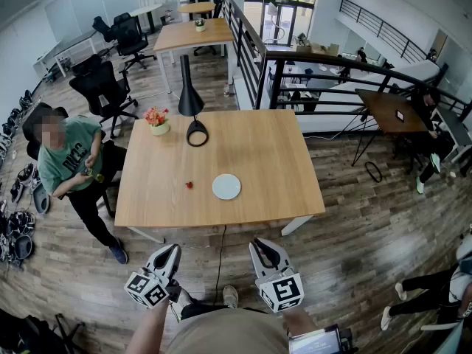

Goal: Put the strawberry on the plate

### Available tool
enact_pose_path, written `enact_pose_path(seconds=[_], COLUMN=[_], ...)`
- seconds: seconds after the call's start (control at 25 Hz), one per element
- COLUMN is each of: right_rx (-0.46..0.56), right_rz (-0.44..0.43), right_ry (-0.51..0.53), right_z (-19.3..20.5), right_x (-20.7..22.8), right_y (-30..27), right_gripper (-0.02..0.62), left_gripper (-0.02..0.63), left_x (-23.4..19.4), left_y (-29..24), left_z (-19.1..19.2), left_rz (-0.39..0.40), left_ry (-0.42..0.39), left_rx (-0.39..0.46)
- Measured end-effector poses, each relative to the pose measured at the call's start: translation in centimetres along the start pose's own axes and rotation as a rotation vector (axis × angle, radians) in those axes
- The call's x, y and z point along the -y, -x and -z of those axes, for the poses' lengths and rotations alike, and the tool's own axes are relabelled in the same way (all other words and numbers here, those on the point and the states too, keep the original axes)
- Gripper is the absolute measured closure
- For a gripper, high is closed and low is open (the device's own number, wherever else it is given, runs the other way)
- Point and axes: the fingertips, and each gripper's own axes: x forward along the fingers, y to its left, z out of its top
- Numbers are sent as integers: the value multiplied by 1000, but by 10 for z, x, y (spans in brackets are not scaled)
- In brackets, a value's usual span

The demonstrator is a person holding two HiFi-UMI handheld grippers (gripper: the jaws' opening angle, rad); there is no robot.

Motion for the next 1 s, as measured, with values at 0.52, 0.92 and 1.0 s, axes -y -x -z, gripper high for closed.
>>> enact_pose_path(seconds=[0.52, 0.92, 1.0], right_rx=[39, 20, 21], right_rz=[-67, -103, -112], right_ry=[-45, -44, -46], right_z=[-3, 7, 8], right_x=[-5, -4, -4], right_y=[-3, 1, -2], right_gripper=[552, 552, 552], left_gripper=[603, 603, 603], left_x=[-5, 2, 1], left_y=[2, 14, 16], left_z=[2, 9, 11], left_rz=[-23, -66, -76], left_ry=[-8, -1, 3], left_rx=[9, 25, 23])
